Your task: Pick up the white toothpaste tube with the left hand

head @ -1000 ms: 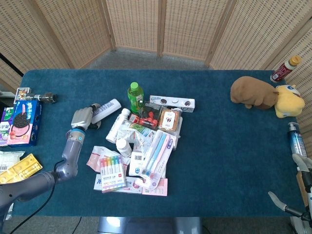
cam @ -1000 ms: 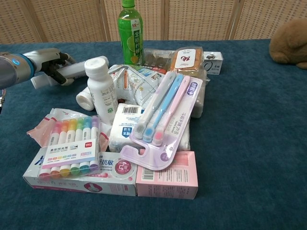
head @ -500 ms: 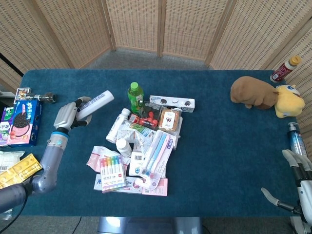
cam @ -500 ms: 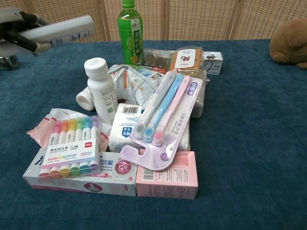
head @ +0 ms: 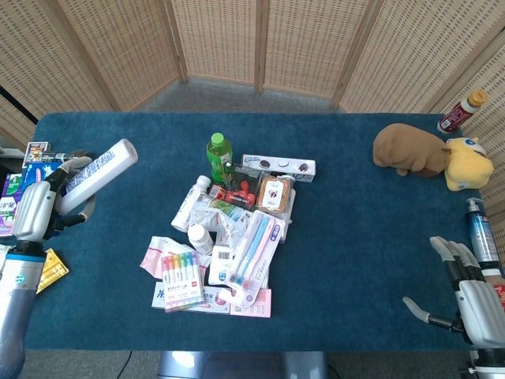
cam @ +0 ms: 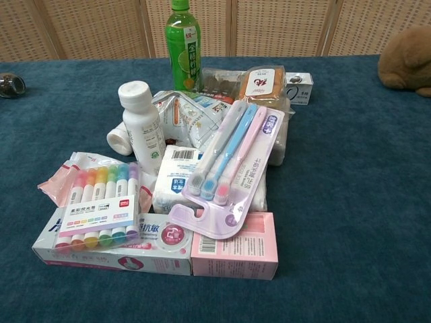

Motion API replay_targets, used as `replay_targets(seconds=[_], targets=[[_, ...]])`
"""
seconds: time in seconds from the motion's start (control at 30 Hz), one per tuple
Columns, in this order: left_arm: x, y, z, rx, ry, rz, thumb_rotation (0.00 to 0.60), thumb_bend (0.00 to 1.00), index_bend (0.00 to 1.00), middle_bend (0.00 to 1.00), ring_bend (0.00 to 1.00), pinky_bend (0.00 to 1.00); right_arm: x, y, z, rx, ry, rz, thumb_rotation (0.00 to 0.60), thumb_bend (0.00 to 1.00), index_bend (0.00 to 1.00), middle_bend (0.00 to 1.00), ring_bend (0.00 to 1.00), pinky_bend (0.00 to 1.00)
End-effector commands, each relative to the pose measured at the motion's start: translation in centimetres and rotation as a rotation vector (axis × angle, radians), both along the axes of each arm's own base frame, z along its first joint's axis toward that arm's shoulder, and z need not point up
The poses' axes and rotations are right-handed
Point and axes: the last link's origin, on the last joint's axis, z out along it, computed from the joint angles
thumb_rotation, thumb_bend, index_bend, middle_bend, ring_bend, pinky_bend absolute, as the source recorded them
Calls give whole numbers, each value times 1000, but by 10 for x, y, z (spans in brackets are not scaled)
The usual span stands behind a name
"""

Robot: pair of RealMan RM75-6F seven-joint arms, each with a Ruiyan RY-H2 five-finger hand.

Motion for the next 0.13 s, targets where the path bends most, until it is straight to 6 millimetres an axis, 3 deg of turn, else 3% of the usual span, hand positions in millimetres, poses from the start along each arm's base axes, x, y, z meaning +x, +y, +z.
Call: replay_targets(seconds=[0.03,0.13], targets=[[2,-7,4,11,-13,-18,600,588,545,505,595,749,0,-2,-3,7,9,6,364,222,0,0,0,0],[4,-11,5,15,-23,-32,600,584,545,505,595,747,2,-4,-5,15,13,11,361,221,0,0,0,0]])
